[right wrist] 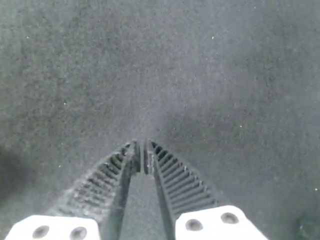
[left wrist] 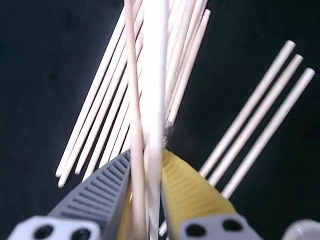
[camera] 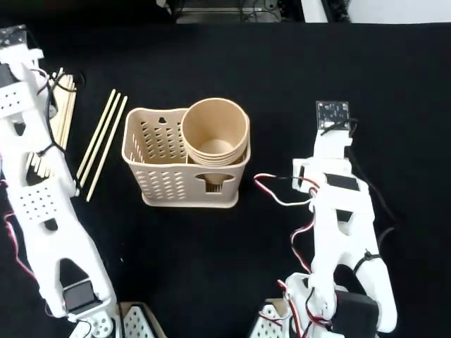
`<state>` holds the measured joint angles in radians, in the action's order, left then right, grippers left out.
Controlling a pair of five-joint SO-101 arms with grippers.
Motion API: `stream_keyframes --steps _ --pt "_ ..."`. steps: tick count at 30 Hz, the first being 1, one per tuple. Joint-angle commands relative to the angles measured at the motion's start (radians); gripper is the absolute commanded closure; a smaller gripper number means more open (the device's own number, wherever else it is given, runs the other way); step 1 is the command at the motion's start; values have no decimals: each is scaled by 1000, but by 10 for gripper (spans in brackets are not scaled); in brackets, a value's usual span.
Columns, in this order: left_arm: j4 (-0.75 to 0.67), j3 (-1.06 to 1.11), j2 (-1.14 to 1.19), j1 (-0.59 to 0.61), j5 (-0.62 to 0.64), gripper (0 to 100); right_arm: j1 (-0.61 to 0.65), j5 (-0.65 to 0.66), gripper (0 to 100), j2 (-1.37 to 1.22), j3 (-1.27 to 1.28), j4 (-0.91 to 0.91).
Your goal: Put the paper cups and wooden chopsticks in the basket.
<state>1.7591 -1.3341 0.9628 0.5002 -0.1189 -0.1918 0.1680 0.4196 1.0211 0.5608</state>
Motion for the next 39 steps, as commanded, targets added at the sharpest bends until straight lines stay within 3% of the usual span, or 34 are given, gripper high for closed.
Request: stream_keyframes --steps 1,9,17,22,29,39 --pt "5 222 -279 -2 18 972 15 0 963 21 -7 -15" --pt "-5 533 -611 -39 17 972 15 0 963 21 -5 -15" --pt "-155 849 -875 -39 18 971 17 0 963 21 -4 -15" --pt "-358 1164 -1108 -41 18 971 17 0 963 21 -4 -15" --pt "-747 1662 -1514 -104 20 971 17 0 963 21 -4 -15" --pt "-1089 2060 -1946 -203 21 972 15 0 963 21 -4 -15"
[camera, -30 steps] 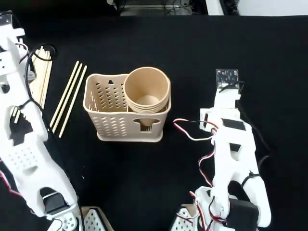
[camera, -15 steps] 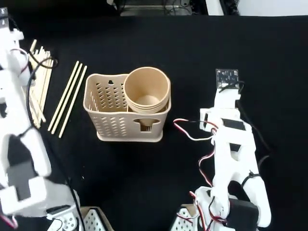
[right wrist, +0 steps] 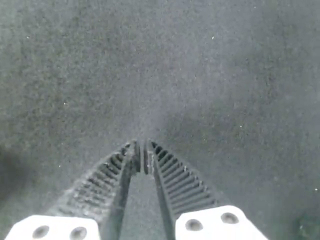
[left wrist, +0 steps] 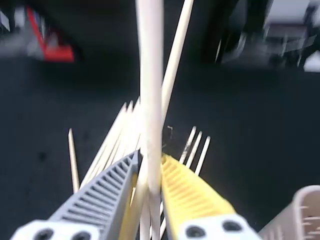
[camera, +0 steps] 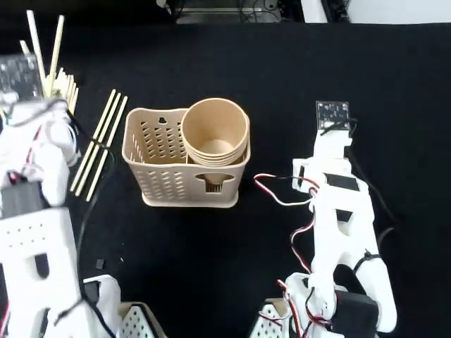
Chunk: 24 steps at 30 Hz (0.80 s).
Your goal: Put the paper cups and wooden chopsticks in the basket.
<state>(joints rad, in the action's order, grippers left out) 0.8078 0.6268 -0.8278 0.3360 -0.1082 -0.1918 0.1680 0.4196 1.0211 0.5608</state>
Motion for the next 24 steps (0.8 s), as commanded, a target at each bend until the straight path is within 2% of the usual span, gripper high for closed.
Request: stream_keyframes --steps 1,4,11,17,24 --pt "-173 133 -192 -45 11 972 15 0 963 21 -4 -15" --pt "-267 234 -304 -62 31 972 15 0 963 21 -4 -15" --pt "-456 450 -546 -62 316 971 15 0 963 21 -4 -15" --pt "-471 499 -709 -64 373 971 15 0 963 21 -4 -15" --pt "-470 507 -818 -70 379 971 15 0 963 21 -4 -15"
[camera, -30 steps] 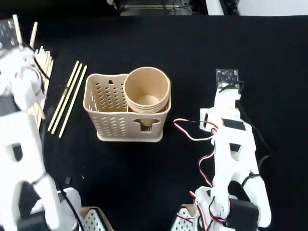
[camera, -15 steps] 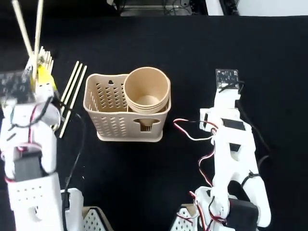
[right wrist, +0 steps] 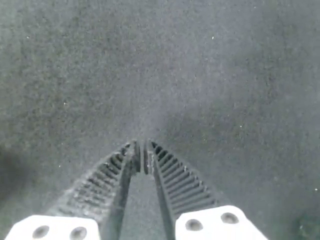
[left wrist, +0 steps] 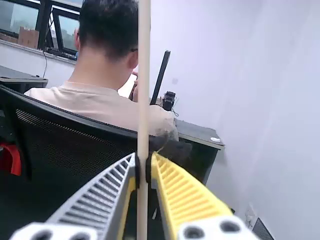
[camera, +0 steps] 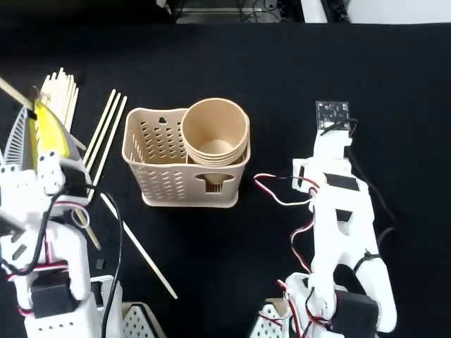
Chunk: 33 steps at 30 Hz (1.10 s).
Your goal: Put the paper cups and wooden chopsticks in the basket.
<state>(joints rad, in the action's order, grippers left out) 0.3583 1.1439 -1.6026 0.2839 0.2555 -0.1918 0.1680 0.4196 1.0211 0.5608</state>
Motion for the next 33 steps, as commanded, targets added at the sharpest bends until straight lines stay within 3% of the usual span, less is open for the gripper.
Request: stream_keyframes --steps 1,9,25,29,33 --pt "-20 -15 -54 -36 15 971 15 0 963 21 -4 -15" --pt "-20 -70 -63 -274 8 972 15 0 963 21 -4 -15" --pt "-18 64 51 -332 6 941 14 0 963 21 -5 -15" --pt "138 5 66 -332 6 785 15 0 963 21 -5 -15" --pt "308 -125 60 -325 -31 782 15 0 963 21 -1 -34"
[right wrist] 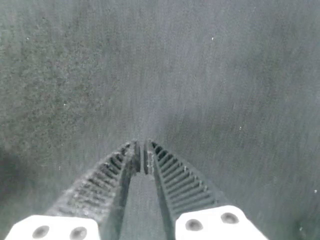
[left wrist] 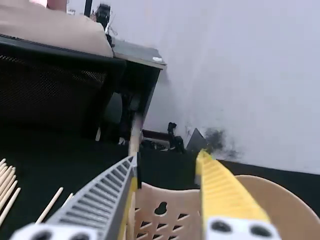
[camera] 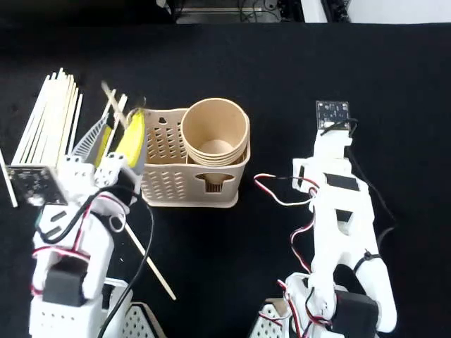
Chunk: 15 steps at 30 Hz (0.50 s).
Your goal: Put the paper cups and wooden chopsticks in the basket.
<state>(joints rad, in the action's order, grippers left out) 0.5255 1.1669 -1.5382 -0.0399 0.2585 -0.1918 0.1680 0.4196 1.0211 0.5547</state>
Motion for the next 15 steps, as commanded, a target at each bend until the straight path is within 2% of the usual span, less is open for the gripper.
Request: stream_keyframes --steps 1,6,12,15 --pt "186 -182 -5 -1 -44 782 15 0 963 21 -1 -28" --pt "344 -332 3 33 -48 780 15 0 963 21 -1 -28" --pt "396 -335 63 355 -52 779 14 0 963 21 -1 -26" --pt "393 -332 218 444 -133 779 14 0 963 21 -1 -28"
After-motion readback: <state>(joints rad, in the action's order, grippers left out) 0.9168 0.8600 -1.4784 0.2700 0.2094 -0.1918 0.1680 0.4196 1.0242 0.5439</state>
